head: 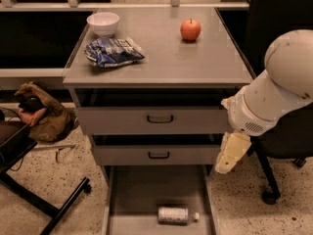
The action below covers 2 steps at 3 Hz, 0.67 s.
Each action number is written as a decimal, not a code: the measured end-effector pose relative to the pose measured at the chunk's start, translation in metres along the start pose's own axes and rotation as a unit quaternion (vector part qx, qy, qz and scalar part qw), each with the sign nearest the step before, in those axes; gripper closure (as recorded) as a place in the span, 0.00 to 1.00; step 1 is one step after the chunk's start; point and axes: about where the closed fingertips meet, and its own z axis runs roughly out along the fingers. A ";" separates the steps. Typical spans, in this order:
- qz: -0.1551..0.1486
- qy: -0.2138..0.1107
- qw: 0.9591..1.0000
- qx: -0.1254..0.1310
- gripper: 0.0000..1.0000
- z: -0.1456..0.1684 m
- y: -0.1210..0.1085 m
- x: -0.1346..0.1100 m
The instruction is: Pick blue plastic bottle from bottom drawer and place on counter
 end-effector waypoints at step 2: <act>0.015 -0.012 1.000 -0.006 0.00 0.035 0.001 0.003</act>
Offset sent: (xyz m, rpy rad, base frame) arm 0.0210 0.0173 -0.1043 0.1045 0.0349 -0.0683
